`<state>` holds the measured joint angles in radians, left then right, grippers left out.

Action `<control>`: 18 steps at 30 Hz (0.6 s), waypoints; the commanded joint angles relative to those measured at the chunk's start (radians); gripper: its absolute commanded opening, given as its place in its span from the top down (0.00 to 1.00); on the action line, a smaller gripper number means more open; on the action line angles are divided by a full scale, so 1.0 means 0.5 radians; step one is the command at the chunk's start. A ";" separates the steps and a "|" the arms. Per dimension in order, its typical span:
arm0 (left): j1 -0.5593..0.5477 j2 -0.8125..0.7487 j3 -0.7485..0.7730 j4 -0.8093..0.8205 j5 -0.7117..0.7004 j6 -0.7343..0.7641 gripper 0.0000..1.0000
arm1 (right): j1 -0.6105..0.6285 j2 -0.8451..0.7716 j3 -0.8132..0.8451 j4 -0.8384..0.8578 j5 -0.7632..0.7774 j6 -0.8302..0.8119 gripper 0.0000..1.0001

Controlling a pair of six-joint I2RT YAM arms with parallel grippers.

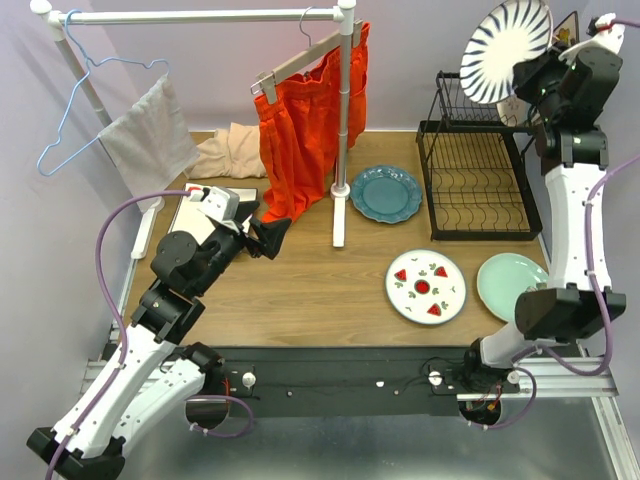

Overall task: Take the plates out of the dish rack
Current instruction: Unload the plate from the dish rack, then place the plate at the center of the board.

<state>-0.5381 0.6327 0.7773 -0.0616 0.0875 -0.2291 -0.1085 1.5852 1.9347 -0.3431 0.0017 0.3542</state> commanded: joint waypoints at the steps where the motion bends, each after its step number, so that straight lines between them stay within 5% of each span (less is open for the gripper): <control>1: 0.008 -0.032 0.004 0.007 0.052 0.001 0.11 | 0.005 -0.384 -0.297 0.251 -0.426 0.534 0.99; 13: 0.005 -0.060 -0.002 0.022 0.107 -0.008 0.11 | 0.005 -1.185 -1.659 0.284 -1.312 1.043 0.99; 18: 0.005 -0.054 -0.008 0.040 0.141 -0.017 0.11 | 0.005 -1.357 -2.092 0.260 -1.461 1.178 0.99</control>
<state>-0.5377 0.6132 0.7773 -0.0608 0.1192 -0.2321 -0.1059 0.9791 1.0157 -0.3214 -0.5774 0.8295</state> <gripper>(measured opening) 0.893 0.239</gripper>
